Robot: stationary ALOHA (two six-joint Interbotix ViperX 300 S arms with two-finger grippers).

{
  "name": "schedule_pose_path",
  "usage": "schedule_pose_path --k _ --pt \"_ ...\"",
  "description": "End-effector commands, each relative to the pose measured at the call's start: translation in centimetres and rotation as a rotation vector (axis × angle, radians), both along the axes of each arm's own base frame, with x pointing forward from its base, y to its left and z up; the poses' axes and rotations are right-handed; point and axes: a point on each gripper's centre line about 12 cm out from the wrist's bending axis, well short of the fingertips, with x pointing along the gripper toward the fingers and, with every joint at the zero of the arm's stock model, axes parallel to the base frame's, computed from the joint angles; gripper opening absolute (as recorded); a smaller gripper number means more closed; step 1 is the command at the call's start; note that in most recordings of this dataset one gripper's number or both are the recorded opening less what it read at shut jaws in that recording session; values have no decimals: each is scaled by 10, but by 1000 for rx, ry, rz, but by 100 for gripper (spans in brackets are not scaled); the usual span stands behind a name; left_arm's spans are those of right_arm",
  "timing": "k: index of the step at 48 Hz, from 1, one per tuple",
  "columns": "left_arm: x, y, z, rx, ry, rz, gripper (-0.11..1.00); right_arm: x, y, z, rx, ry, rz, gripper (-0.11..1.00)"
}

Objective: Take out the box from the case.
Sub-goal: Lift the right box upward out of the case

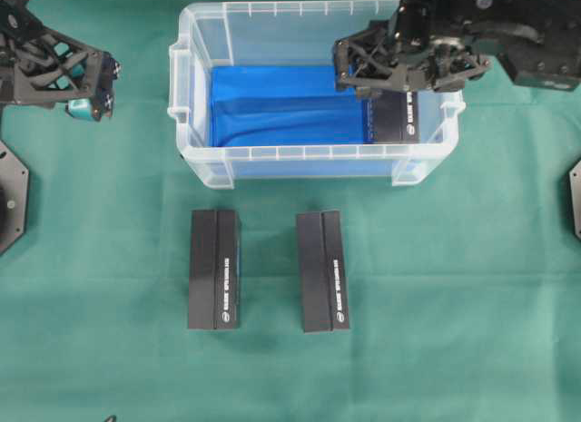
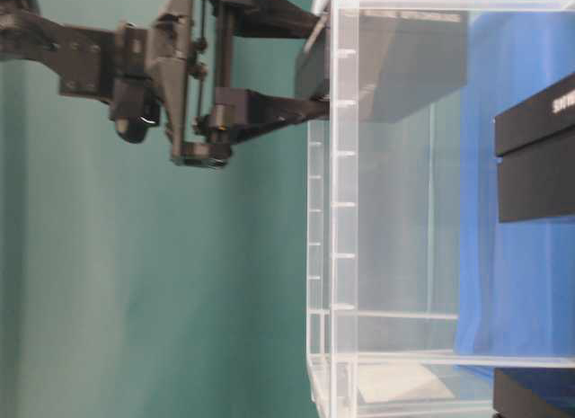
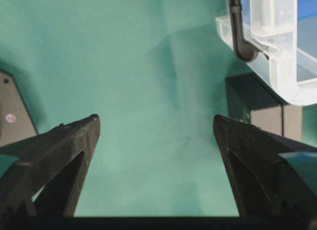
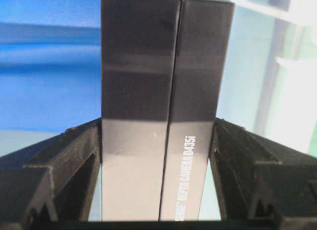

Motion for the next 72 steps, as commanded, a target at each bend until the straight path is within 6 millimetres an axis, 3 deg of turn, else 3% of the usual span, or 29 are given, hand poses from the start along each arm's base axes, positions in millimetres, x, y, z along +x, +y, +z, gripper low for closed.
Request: schedule_pose_path --k 1,46,72 --pt "0 -1 9 8 -31 -3 97 -4 3 31 -19 -67 4 64" --pt "3 -9 11 -1 -43 1 97 -17 18 108 -50 -71 23 64" --pt "4 -9 10 -2 -39 2 97 -20 18 128 -66 -76 22 64"
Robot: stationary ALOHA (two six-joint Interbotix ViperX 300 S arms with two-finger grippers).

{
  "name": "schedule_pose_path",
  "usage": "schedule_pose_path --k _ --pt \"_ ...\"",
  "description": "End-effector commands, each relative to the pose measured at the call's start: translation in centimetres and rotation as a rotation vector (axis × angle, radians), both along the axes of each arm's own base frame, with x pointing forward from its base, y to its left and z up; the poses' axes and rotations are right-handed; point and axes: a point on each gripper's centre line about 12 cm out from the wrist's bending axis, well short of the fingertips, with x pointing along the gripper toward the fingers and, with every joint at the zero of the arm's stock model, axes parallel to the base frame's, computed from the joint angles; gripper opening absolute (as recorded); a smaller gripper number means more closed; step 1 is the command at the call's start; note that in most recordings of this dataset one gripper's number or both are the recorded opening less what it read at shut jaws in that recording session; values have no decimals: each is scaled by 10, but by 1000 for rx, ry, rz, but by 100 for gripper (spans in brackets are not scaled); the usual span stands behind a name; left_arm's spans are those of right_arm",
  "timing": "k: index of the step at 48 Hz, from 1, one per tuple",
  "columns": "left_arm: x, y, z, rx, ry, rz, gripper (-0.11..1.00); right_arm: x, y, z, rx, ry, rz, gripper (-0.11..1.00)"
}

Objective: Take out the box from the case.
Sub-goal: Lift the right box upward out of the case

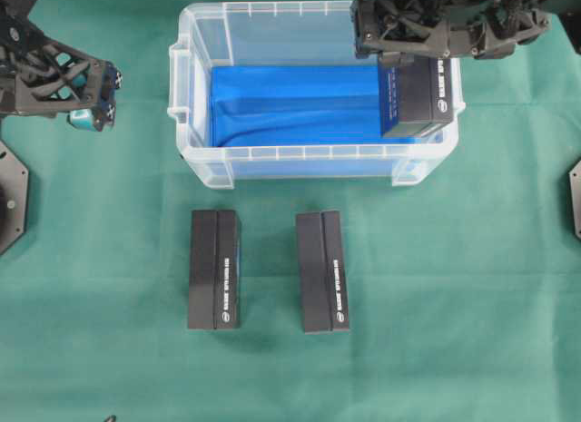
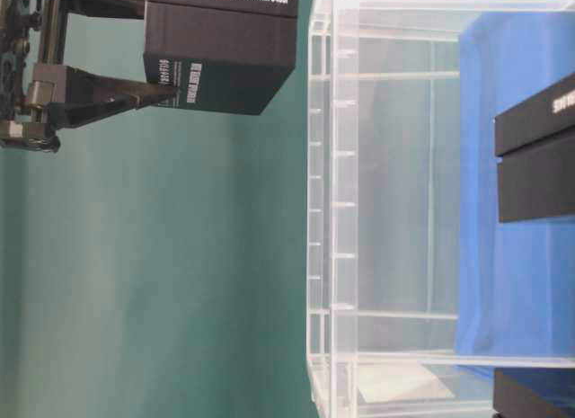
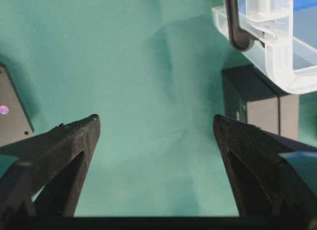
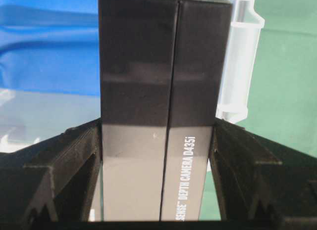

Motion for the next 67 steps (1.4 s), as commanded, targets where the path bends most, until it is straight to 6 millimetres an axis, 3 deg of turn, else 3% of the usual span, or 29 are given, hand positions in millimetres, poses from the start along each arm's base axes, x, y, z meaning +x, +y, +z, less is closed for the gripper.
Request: schedule_pose_path --k 1,67 --pt "2 0 11 8 -38 -2 97 -7 2 21 -17 -57 5 64" --pt "2 0 11 9 -39 -3 97 -7 0 22 -31 -54 12 64"
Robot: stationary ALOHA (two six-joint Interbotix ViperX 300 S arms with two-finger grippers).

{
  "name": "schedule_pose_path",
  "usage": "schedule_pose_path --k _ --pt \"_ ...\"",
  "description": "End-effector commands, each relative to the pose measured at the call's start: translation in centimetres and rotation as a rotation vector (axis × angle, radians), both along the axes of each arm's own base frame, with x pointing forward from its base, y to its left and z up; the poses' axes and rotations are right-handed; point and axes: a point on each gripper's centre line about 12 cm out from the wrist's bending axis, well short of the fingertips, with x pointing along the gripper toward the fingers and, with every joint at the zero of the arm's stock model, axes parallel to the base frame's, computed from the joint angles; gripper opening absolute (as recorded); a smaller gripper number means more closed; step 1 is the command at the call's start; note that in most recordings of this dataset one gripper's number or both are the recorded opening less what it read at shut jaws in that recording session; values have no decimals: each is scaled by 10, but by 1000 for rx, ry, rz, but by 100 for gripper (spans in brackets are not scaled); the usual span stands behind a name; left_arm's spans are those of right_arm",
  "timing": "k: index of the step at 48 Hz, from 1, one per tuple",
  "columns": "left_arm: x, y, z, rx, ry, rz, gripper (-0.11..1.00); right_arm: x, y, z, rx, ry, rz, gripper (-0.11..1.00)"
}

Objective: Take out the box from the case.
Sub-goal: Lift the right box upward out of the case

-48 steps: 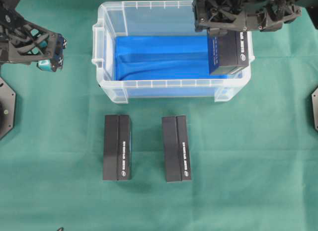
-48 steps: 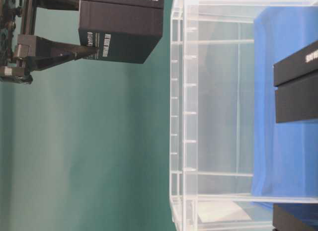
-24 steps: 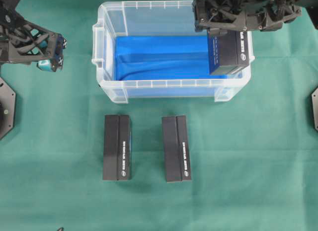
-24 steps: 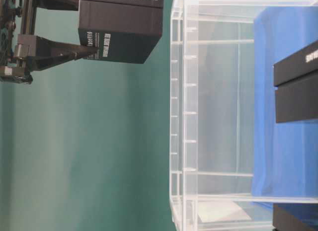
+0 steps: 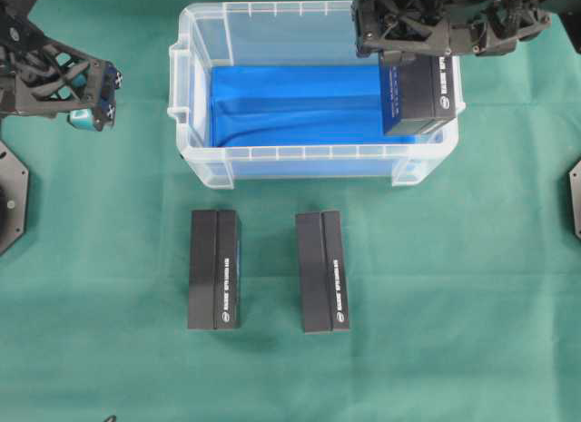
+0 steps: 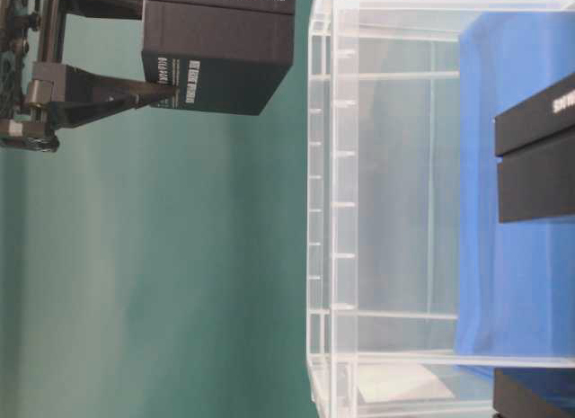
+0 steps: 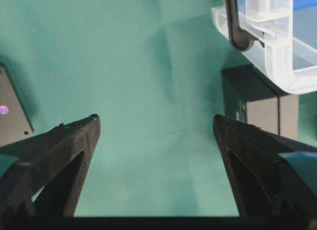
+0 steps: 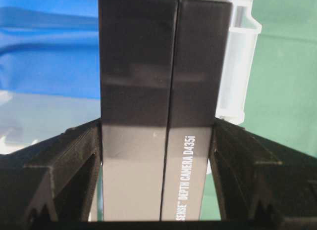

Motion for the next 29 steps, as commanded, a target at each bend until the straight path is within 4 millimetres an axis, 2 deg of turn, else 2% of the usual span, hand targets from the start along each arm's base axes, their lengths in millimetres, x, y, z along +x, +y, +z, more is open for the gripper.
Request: schedule_pose_path --k 1,17,29 --pt "2 0 11 9 -37 -5 97 -7 1 21 -18 -59 3 64" --pt "2 0 11 9 -39 -5 97 -6 7 21 -17 -59 16 64" --pt "2 0 11 9 -36 -6 97 -3 33 21 -6 -51 54 64"
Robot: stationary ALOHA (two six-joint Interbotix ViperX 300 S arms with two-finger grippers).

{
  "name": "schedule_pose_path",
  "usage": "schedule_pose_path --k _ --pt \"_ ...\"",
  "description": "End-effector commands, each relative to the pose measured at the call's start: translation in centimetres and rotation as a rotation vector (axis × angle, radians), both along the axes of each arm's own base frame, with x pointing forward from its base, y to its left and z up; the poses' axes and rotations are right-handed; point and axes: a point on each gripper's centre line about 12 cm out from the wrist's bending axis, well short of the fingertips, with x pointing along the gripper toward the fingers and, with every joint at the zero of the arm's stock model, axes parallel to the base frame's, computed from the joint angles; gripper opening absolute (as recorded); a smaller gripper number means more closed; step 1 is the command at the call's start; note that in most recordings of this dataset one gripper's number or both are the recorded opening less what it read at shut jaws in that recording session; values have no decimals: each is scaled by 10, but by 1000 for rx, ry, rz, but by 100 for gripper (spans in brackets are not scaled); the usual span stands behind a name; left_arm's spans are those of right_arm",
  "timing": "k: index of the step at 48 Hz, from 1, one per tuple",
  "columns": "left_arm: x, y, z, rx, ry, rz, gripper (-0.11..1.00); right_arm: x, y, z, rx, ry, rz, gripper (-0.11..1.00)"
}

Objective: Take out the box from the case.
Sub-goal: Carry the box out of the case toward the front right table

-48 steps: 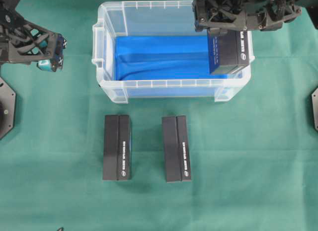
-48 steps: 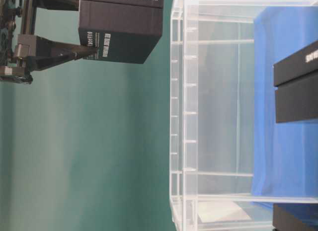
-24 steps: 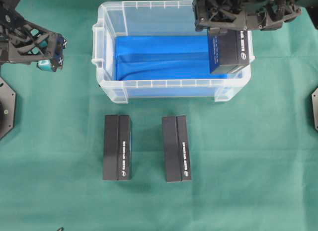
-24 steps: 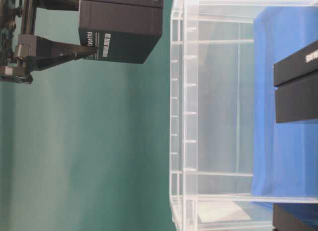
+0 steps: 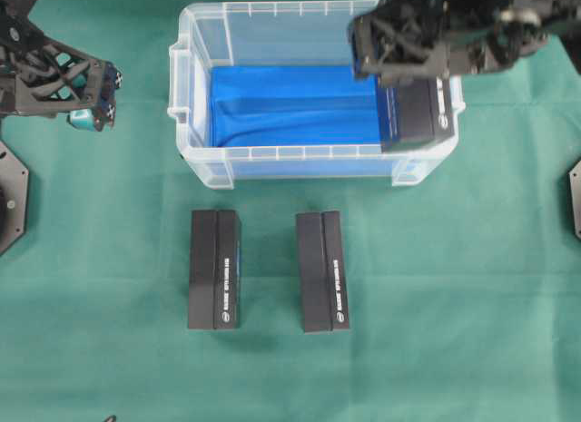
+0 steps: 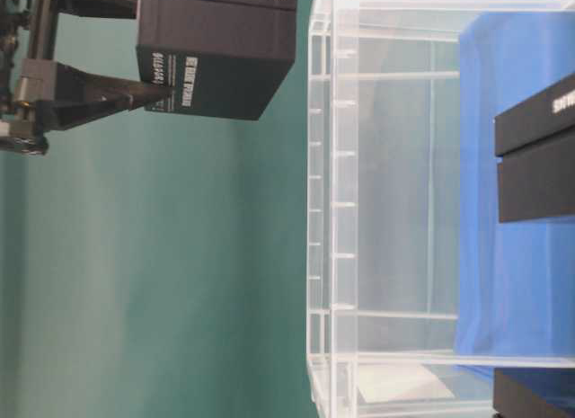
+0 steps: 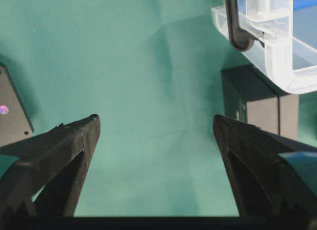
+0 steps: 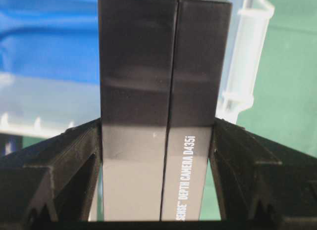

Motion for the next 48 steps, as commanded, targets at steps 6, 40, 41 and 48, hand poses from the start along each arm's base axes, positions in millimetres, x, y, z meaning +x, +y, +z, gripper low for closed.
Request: schedule_pose_path --k 6,40,41,48 --pt "2 0 11 8 -36 -5 97 -9 27 20 1 -31 8 64" --pt "2 -1 11 9 -37 -8 97 -11 137 19 56 -66 30 64" --pt "2 -1 11 8 -36 -8 97 -11 139 19 56 -64 31 64" --pt "2 -1 11 9 -37 -8 97 -11 143 20 53 -44 32 64"
